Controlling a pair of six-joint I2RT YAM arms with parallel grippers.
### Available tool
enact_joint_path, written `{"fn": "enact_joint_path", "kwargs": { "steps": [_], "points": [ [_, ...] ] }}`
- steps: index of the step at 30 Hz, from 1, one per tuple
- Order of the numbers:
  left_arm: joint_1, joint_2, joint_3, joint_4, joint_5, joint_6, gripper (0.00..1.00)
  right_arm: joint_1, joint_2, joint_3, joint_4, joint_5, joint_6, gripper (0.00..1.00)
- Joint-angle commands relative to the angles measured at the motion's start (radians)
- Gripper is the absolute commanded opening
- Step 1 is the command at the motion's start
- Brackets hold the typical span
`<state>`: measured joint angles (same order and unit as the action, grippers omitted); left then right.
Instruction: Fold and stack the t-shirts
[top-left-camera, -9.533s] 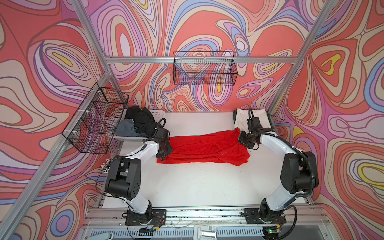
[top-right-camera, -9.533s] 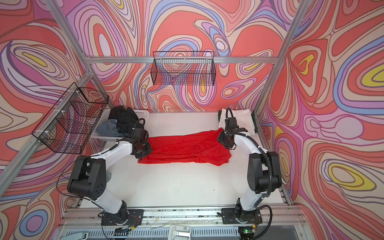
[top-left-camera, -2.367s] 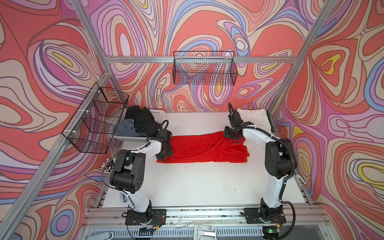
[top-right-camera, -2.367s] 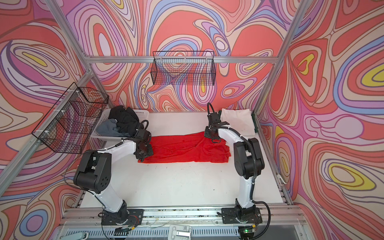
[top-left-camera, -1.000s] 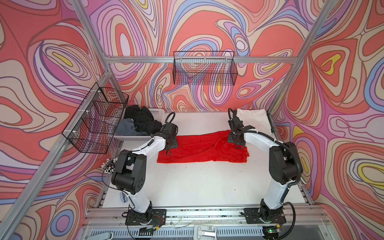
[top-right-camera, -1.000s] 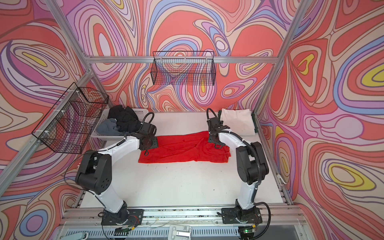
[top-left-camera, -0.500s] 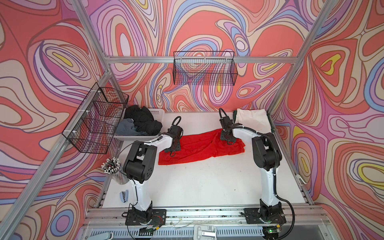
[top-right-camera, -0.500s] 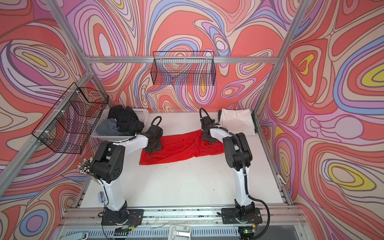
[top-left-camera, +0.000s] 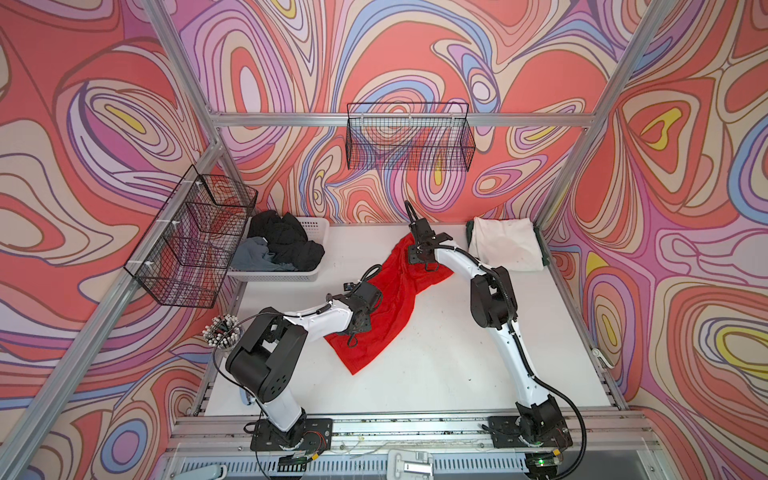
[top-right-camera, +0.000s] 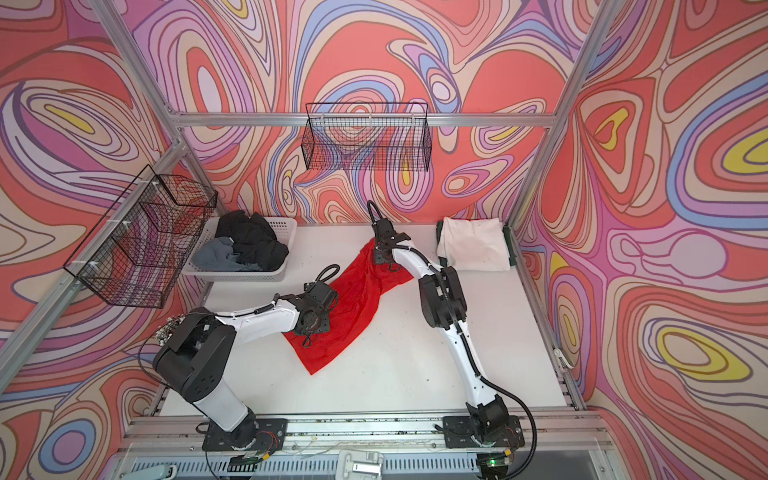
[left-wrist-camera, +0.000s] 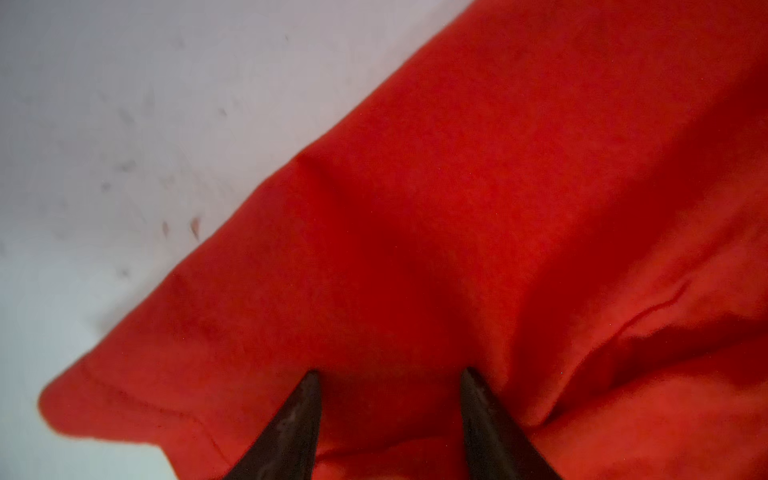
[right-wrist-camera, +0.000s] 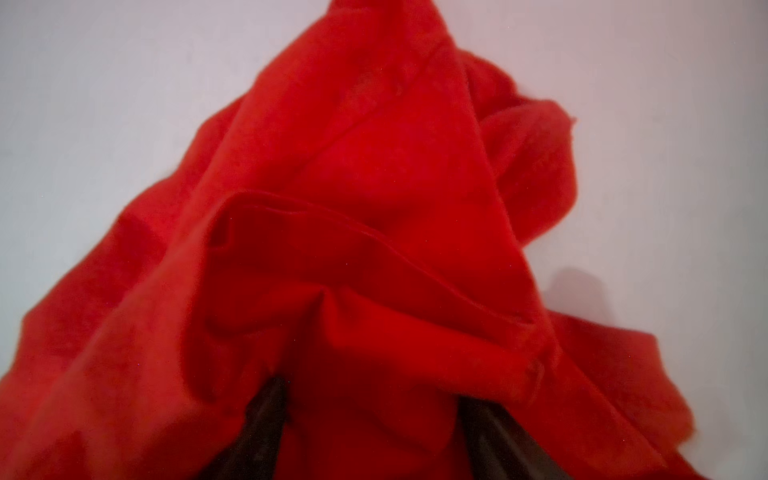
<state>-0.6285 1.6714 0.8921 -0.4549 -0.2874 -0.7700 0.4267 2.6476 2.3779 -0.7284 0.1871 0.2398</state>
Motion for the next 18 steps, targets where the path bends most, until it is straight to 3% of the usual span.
{"fn": "enact_joint_path", "kwargs": {
  "steps": [1, 4, 9, 14, 18],
  "points": [
    [-0.102, 0.041, -0.074, -0.282, 0.068, -0.124, 0.55, 0.007, 0.129, 0.102, -0.21, -0.04, -0.092, 0.82],
    [-0.164, -0.021, -0.056, -0.387, 0.033, -0.185, 0.55, -0.009, 0.103, 0.102, -0.187, -0.019, -0.09, 0.91],
    [-0.177, -0.167, -0.034, -0.482, 0.009, -0.197, 0.59, -0.036, -0.065, -0.037, -0.14, 0.049, -0.09, 0.93],
    [-0.164, -0.234, 0.043, -0.513, -0.039, -0.115, 0.65, -0.052, -0.335, -0.326, -0.056, 0.149, -0.021, 0.97],
    [-0.14, -0.222, 0.082, -0.451, -0.039, -0.045, 0.65, -0.062, -0.51, -0.565, 0.017, 0.12, 0.055, 0.97]
  ]
}}
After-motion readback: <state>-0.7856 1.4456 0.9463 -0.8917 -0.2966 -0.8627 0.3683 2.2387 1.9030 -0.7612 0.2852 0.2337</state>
